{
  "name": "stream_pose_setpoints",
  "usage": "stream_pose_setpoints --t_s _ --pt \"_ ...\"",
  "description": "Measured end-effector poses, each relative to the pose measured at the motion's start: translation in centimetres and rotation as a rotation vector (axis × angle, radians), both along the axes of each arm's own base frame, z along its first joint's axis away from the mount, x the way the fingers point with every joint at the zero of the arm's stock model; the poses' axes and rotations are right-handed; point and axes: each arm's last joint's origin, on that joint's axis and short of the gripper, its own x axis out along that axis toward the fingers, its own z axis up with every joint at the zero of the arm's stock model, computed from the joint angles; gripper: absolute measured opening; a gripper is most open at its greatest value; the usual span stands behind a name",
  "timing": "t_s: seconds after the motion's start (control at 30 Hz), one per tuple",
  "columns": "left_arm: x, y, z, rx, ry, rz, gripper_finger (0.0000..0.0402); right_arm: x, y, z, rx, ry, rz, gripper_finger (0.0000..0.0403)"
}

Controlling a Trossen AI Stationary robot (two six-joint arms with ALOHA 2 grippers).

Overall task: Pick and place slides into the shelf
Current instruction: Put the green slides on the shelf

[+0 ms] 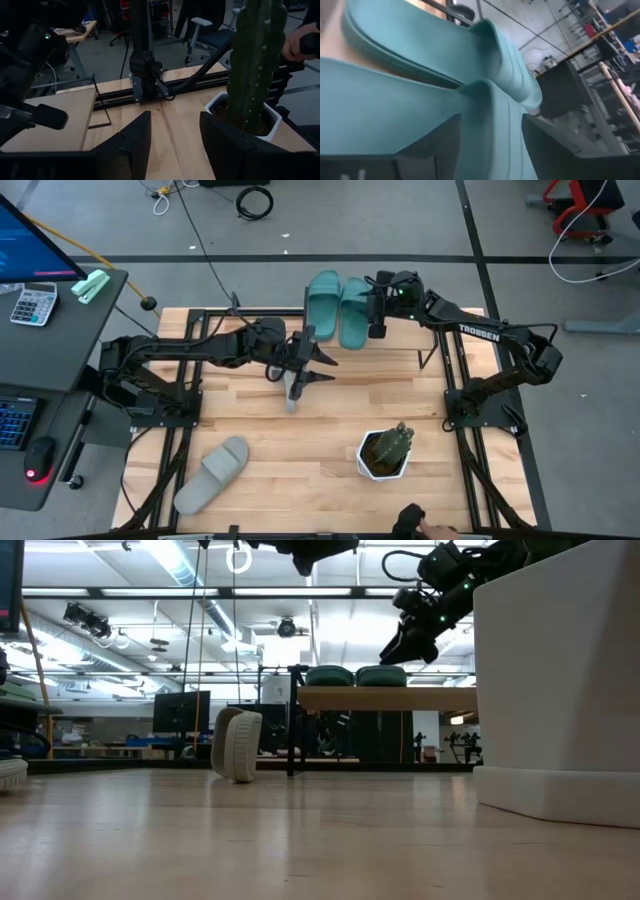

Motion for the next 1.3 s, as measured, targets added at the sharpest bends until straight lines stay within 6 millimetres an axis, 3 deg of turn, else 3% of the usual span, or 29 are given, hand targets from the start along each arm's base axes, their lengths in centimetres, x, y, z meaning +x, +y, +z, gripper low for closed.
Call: stream_pose_setpoints --t_s 0.3,0.7,1.03,1.17,1.3 --pt "0.1 -1.0 0.0 0.002 -0.001 -0.03 0.0174 -0.3 -0.5 -0.1 -0.006 0.009 -0.024 0.019" --pt "0.1 -1.6 0.0 0.002 -0.002 -0.048 0.0172 -1.1 -1.6 -0.3 0.001 0.008 -0.041 0.0188" --pt "0.1 -1.6 0.0 0.002 -0.001 -0.048 0.0173 0.0 -2.6 -2.3 0.025 0.043 -0.04 0.0183" --pt "0.1 -1.6 0.0 0.002 -0.001 -0.048 0.0173 0.1 -2.7 -2.2 -0.007 0.04 -0.038 0.0133" --pt "0.1 -1.6 0.0 0.002 -0.001 -0.048 0.0173 0.0 -2.7 -1.9 -0.037 0.035 -0.048 0.003"
